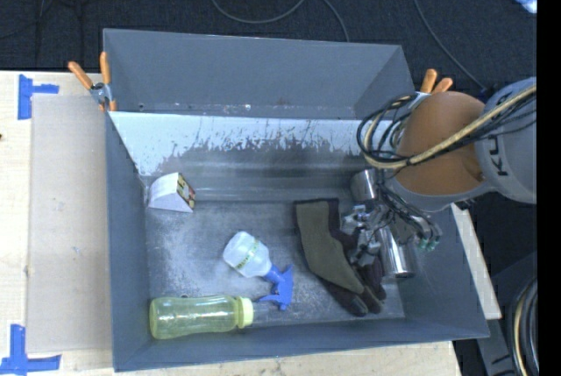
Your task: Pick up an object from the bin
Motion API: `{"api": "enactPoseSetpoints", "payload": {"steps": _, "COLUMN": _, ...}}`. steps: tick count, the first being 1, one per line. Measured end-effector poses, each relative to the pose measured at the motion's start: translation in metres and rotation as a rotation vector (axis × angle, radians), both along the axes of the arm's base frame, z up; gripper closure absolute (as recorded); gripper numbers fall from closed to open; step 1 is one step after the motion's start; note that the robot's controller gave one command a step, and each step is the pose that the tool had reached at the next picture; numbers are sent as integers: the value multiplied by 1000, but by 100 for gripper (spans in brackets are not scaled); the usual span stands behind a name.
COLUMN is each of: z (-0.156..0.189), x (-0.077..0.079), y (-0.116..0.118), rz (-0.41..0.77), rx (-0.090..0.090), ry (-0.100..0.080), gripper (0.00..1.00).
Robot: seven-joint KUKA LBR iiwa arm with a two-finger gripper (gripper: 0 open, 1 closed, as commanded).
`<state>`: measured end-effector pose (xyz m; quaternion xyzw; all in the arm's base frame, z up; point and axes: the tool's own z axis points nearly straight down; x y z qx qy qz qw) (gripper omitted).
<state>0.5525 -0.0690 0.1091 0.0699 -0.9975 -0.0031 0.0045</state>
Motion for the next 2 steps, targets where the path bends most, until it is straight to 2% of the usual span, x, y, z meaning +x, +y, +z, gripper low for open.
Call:
{"api": "enactPoseSetpoints", "payload": {"steps": 1, "z": 63, "x": 3, "y": -4, "rz": -26, "rx": -1, "ry": -4, "gripper": 100}}
{"api": "enactPoseSetpoints", "payload": {"steps": 2, "z": 117, "x": 7, "y": 12, "rz": 6, "rx": 0, "ry": -1, "gripper": 100}}
